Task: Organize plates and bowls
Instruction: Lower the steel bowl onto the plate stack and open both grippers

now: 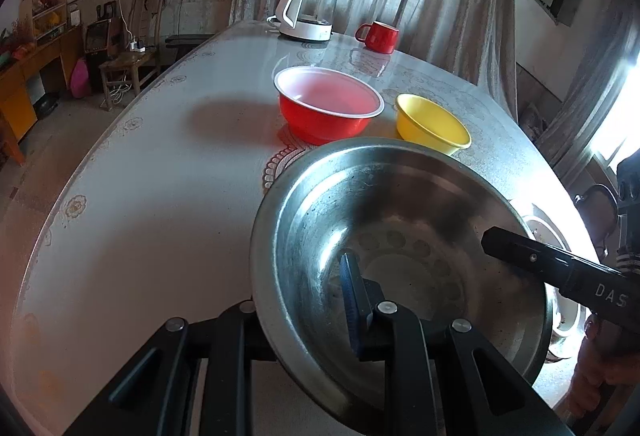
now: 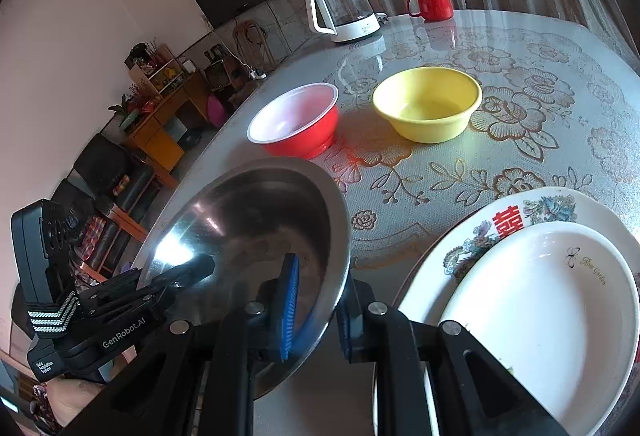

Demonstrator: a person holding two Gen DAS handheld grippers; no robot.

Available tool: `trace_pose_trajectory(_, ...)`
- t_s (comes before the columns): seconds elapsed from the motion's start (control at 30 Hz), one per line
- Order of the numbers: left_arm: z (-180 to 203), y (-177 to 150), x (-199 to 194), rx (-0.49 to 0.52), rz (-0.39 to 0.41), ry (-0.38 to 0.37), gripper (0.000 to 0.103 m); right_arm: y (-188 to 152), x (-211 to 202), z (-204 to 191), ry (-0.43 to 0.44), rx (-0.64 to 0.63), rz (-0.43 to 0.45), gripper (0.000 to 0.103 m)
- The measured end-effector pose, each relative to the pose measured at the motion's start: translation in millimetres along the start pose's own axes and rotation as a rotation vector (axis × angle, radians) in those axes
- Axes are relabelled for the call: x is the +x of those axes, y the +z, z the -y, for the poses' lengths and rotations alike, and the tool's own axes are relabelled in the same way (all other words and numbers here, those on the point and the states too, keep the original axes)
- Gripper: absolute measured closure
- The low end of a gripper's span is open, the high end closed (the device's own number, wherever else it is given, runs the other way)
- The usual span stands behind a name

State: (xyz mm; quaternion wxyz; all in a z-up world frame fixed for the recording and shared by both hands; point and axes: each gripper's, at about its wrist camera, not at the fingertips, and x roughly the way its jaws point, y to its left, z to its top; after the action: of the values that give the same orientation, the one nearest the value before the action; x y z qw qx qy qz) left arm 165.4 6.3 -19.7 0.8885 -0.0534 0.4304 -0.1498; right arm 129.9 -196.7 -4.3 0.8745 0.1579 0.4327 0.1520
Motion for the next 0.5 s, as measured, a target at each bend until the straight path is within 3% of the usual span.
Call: trace_pose_trajectory(0.5, -4, 4, 15, -0.011, -0.013, 0.012, 0.081, -5, 20, 4, -0.021, 0.035, -0.027, 0.087)
